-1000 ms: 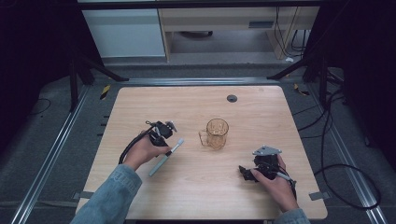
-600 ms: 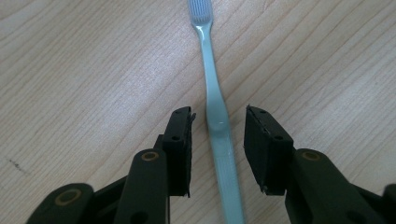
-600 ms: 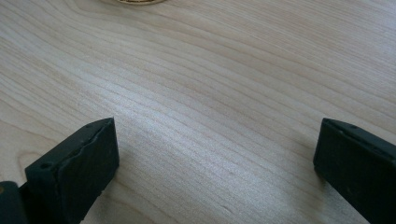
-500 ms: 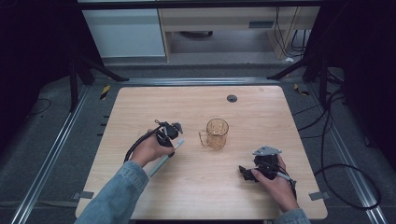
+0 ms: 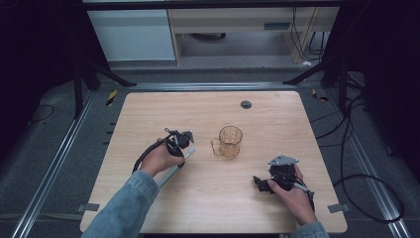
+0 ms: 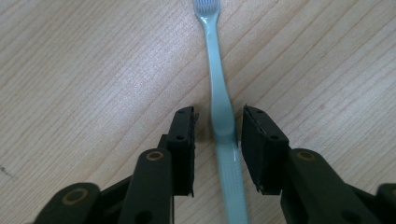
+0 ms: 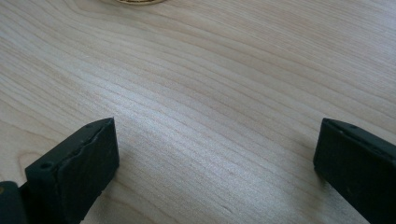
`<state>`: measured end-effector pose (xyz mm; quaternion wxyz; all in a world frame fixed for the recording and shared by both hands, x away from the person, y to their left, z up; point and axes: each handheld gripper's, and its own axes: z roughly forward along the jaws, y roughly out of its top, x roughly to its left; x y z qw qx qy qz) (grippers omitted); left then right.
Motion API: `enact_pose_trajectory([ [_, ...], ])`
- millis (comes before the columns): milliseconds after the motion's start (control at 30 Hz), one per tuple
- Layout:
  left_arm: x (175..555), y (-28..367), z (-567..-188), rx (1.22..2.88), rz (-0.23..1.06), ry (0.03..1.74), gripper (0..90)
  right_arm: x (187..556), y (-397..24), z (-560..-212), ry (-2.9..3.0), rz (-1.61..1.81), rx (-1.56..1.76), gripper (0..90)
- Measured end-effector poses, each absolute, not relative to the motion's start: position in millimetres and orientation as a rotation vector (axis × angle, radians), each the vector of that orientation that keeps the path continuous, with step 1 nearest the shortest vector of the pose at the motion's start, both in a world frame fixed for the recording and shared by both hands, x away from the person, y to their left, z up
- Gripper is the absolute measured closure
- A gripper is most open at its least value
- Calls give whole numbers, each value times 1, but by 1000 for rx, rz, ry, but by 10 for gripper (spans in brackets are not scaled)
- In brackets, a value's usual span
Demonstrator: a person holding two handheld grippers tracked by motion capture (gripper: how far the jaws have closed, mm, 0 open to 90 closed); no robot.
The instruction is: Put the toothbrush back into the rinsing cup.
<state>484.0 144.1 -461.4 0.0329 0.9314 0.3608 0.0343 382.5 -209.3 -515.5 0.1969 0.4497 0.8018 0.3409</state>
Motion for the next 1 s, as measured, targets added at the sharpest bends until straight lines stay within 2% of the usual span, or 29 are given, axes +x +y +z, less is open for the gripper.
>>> enact_pose_trajectory([
  [567,487,140,-462,2862,88,1121,747,382,-209,-515,2245,957,1262,4],
  [1000,487,139,-463,2870,87,1106,771,382,-209,-515,2245,956,1261,4],
])
